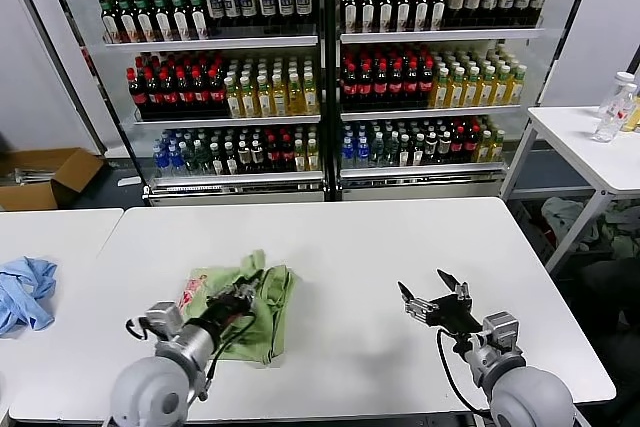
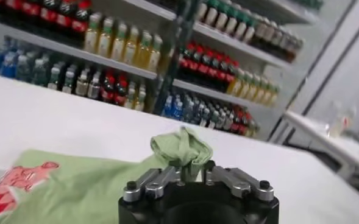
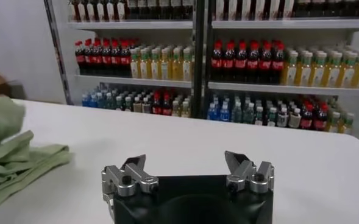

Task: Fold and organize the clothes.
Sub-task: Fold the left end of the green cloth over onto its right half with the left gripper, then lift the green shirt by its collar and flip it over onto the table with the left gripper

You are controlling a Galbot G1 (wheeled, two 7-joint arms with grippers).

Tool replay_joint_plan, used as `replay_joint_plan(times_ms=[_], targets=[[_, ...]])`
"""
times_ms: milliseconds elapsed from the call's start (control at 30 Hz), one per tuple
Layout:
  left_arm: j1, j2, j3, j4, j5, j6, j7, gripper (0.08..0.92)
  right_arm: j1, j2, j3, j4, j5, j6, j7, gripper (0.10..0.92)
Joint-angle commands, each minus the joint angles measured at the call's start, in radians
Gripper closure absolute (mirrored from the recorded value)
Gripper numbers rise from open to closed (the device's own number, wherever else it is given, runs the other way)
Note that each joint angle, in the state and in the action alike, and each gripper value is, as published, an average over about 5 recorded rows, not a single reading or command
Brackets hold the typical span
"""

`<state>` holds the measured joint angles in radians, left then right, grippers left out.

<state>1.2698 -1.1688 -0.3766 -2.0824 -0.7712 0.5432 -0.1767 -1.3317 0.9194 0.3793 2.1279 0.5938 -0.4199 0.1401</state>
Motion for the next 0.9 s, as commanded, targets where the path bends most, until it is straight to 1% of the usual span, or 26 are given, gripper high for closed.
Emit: replay_joint_plan(times_ms=[33, 167, 300, 433, 567, 667, 767, 900], targets=[[0.031, 0.005, 0.033, -0.07, 0.199, 0.006, 0.046, 0.668, 0.002, 0.0, 0.005, -0.001, -0.003, 0.0, 0.0, 0.203], [0.089, 0.032, -0.124, -0.069, 0.161, 0.004, 0.039, 0.547, 0.0, 0.002, 0.004, -0.004, -0.003, 0.002, -0.002, 0.203], [0.118, 0.068, -0.242, 0.03, 0.152, 0.0, 0.016, 0.434, -0.008, 0.009, 0.005, -0.01, -0.009, 0.008, -0.005, 0.203], [0.115, 0.095, -0.277, 0.155, 0.161, -0.007, 0.009, 0.322, -0.002, 0.013, -0.005, -0.018, -0.017, 0.016, -0.005, 0.203], [0.098, 0.087, -0.259, 0.232, 0.175, -0.008, 0.009, 0.214, 0.016, 0.007, -0.008, -0.02, -0.016, 0.016, -0.005, 0.203], [0.087, 0.075, -0.243, 0.252, 0.152, 0.0, 0.024, 0.183, 0.025, 0.005, -0.009, -0.026, -0.016, 0.015, -0.004, 0.203], [0.078, 0.068, -0.23, 0.264, 0.093, 0.019, 0.054, 0.178, 0.026, 0.005, -0.01, -0.027, -0.017, 0.015, -0.004, 0.203], [0.08, 0.058, -0.233, 0.266, 0.022, 0.031, 0.131, 0.177, 0.023, 0.007, -0.007, -0.026, -0.017, 0.016, -0.003, 0.203]])
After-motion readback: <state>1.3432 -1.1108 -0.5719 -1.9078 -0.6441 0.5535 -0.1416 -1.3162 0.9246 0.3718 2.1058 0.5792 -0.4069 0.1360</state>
